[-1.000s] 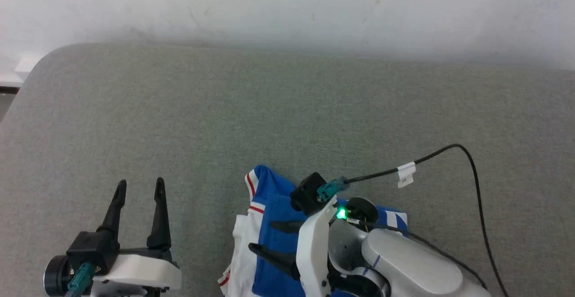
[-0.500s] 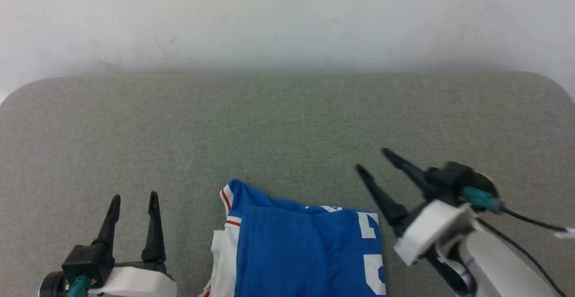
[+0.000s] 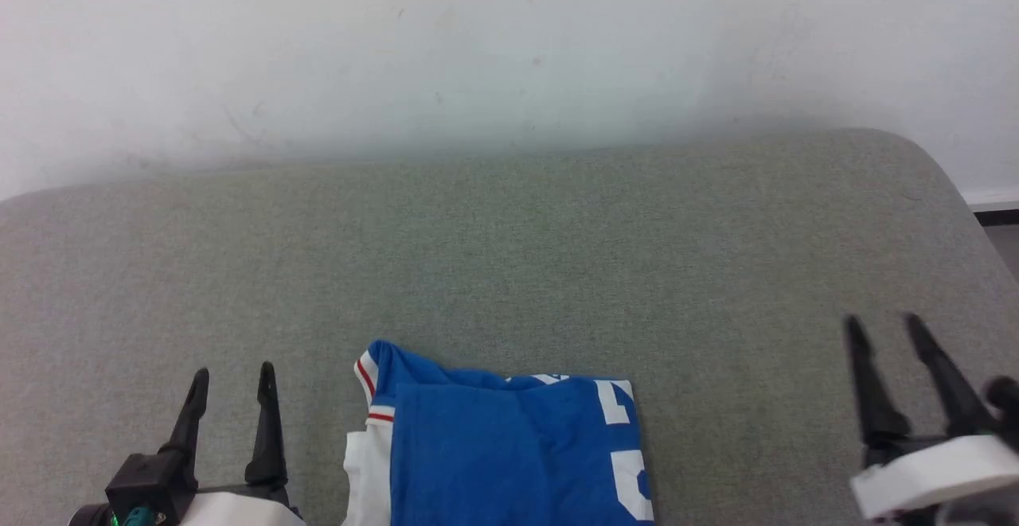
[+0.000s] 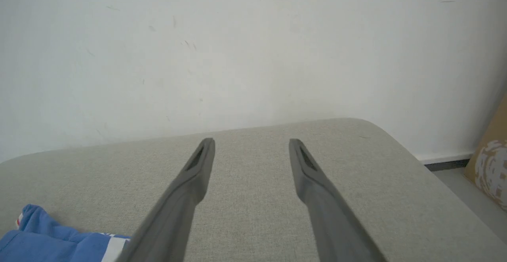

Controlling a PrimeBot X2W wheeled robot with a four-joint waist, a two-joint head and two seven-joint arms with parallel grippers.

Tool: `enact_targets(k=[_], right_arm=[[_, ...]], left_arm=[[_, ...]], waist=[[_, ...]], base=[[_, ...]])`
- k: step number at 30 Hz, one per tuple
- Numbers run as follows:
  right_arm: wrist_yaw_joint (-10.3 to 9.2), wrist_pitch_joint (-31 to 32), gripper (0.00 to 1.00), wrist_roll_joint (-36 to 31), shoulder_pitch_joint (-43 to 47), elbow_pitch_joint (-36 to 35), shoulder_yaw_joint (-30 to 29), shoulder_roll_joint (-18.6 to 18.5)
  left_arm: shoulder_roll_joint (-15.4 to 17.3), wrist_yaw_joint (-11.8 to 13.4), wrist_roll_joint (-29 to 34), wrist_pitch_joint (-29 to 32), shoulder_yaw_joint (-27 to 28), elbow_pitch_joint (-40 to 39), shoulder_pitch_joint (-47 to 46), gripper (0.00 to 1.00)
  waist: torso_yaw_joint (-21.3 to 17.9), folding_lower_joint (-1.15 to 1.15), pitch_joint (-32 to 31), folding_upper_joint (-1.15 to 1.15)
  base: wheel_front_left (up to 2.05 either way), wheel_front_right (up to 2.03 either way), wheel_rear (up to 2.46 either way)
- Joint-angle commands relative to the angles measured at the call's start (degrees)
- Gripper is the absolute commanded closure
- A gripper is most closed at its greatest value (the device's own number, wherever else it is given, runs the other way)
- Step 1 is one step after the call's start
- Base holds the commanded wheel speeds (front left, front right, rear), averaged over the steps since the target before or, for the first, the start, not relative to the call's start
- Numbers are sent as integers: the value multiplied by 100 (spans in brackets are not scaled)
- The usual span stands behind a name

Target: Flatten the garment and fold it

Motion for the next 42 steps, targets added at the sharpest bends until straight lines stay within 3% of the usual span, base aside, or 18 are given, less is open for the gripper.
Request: enact_targets(k=[1,5,8,14,17,20,27,28,29,30,36,42], right_arm=[[-4,145,0,161,124,-69,-313,123],[-4,925,0,1083,307,270,-1086,328],[-4,1771,0,1866,398,747,-1326,357],[-4,3634,0,3456,331,1493,-941,469],[-4,4179,0,4159,117,1771,-605,511],[-4,4353,0,4701,-198,2103,-115,523],[-4,3885,2,5688,-987,3176,904,526],[-4,3826,60,5703,-1068,3306,1005,527],[-4,3755,92,5695,-1142,3409,1086,527],[-4,3717,100,5697,-1204,3480,1165,527],[-4,3416,100,5287,-1386,3397,1518,333],[-4,2933,100,4012,-1442,2678,2231,-515]], left_arm=[[9,-27,39,-27,28,24,79,0],[2,-34,26,-27,10,64,136,0],[11,-58,3,-27,-6,118,139,0],[7,-97,-49,-27,-27,246,70,0],[0,-121,-65,-27,-49,292,15,0],[-8,-144,-71,-27,-69,328,-55,0],[-46,-180,-61,-27,-112,389,-190,0],[-48,-184,-61,-27,-109,399,-203,0],[-49,-187,-61,-27,-102,404,-213,0],[-48,-191,-61,-27,-94,408,-220,0],[-53,-177,-36,-27,-53,404,-184,0],[-45,-136,74,-27,-93,382,-119,0]], waist=[[-22,1,-24,0],[29,1,-62,0],[118,1,-70,0],[266,1,-34,0],[327,1,9,0],[398,1,67,0],[579,1,147,0],[603,1,152,0],[619,1,157,0],[631,1,160,0],[594,1,139,0],[284,1,88,0]], base=[[0,0,0],[0,0,0],[0,0,0],[0,0,0],[0,0,0],[0,0,0],[0,0,0],[0,0,0],[0,0,0],[0,0,0],[0,0,0],[0,0,0]])
